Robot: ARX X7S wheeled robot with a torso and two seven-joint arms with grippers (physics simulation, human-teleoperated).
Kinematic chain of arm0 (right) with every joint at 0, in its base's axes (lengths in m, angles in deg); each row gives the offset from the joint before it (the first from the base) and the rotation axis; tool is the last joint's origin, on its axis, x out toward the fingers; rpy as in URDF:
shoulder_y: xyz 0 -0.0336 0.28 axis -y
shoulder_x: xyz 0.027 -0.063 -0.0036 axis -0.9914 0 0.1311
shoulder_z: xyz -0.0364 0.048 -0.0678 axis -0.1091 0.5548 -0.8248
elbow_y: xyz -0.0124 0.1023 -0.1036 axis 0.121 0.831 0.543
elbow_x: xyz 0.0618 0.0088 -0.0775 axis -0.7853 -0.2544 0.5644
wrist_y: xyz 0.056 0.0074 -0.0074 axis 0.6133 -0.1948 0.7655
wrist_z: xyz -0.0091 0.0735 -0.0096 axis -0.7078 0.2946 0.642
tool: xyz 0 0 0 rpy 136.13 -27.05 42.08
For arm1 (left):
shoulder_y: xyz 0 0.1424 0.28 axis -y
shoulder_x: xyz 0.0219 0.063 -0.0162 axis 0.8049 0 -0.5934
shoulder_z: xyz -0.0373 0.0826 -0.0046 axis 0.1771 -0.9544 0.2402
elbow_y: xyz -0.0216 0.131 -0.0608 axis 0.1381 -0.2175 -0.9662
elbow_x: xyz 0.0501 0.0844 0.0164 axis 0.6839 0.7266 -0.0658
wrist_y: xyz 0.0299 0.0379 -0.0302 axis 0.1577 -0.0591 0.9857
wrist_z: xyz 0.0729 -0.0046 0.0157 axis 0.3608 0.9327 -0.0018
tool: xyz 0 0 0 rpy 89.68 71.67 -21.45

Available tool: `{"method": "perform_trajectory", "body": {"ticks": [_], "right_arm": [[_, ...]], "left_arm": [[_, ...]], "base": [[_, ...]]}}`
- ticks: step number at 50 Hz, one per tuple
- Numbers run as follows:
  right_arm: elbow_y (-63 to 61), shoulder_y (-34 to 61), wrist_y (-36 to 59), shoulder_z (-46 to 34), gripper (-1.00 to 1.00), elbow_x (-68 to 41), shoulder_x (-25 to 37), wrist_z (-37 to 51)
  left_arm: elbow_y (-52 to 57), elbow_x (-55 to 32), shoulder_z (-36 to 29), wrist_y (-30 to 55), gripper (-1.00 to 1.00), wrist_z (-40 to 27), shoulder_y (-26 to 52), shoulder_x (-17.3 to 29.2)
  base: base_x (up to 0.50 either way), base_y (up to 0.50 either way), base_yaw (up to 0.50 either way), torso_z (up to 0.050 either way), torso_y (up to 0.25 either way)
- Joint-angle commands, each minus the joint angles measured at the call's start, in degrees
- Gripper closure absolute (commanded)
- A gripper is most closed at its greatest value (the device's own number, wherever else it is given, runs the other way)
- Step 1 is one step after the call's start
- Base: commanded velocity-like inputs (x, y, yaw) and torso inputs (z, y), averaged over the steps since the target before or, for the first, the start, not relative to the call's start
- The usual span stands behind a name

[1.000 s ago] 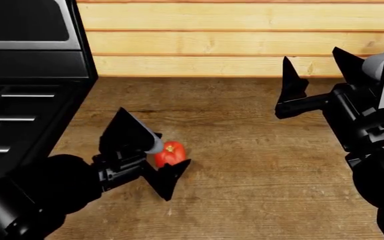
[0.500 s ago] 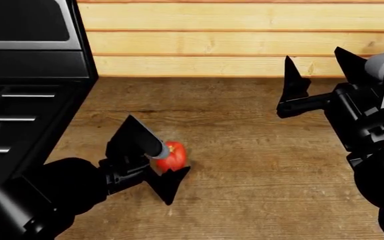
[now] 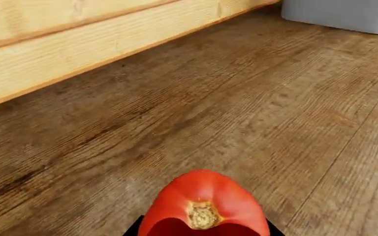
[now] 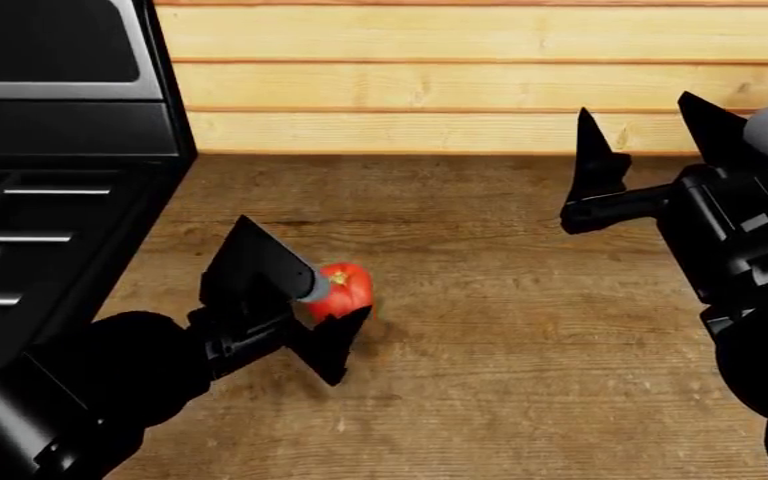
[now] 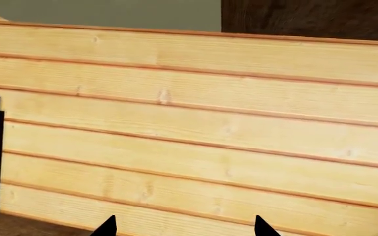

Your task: Pick the corn, tomato from the counter and place them in the cabinet. Then close the cabinet.

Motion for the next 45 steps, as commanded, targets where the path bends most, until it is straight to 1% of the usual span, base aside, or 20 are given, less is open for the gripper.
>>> {"method": "perform_trajectory", "body": {"ticks": [1, 6, 11, 16, 19, 23, 31, 38, 45], "right_arm": [[-0.56, -2.3, 0.1, -0.49, -1.0, -0.56, 1.05, 0.33], [-0.82, -2.92, -0.1, 0.34, -1.0, -0.96, 1.2, 0.43], [-0.83, -3.19, -0.32, 0.71, -1.0, -1.13, 1.21, 0.5], [-1.01, -3.28, -0.14, 1.2, -1.0, -1.54, 1.23, 0.81], [-1.09, -3.35, -0.19, 1.2, -1.0, -1.6, 1.22, 0.86], [-1.29, -3.97, -0.45, 1.43, -1.0, -1.58, 1.3, 0.94], [-1.45, -4.0, -0.48, 1.49, -1.0, -1.72, 1.47, 1.02], [-1.49, -4.49, -1.04, 1.28, -1.0, -1.52, 1.22, 1.1], [-1.45, -4.55, -1.42, 0.87, -1.0, -1.32, 0.97, 1.2]], "left_arm": [[6.85, -4.24, 7.99, -1.19, 1.0, -5.97, -1.12, 0.28], [12.36, -8.32, 14.42, -0.46, 1.0, -10.63, -1.36, 0.77], [18.69, -12.46, 18.73, 0.69, 1.0, -13.58, -0.57, 1.97], [24.28, -16.79, 22.38, 1.27, 1.0, -15.25, 1.65, 3.2], [26.58, -20.27, 24.56, 2.42, 1.0, -17.41, 3.68, 3.71], [28.8, -28.01, 27.13, 5.29, 1.0, -21.84, 8.01, 4.76], [30.55, -40.28, 29.02, 7.26, 1.0, -29.05, 16.93, 6.12], [29.93, -43.32, 27.13, 8.98, 1.0, -31.96, 23.38, 6.96], [29.2, -44.89, 24.97, 10.4, 1.0, -33.26, 29.43, 7.08]], "base": [[0.0, 0.0, 0.0, 0.0, 0.0], [0.0, -0.01, 0.0, 0.0, -0.004], [0.0, -0.01, 0.0, 0.0, -0.006], [0.0, -0.01, 0.0, 0.0, -0.004], [0.0, -0.01, 0.0, 0.0, -0.007], [0.0, -0.01, 0.0, 0.0, -0.005], [0.0, -0.01, 0.0, 0.0, -0.007], [0.0, -0.01, -0.01, 0.0, -0.006], [0.0, -0.01, -0.01, 0.0, -0.009]]}}
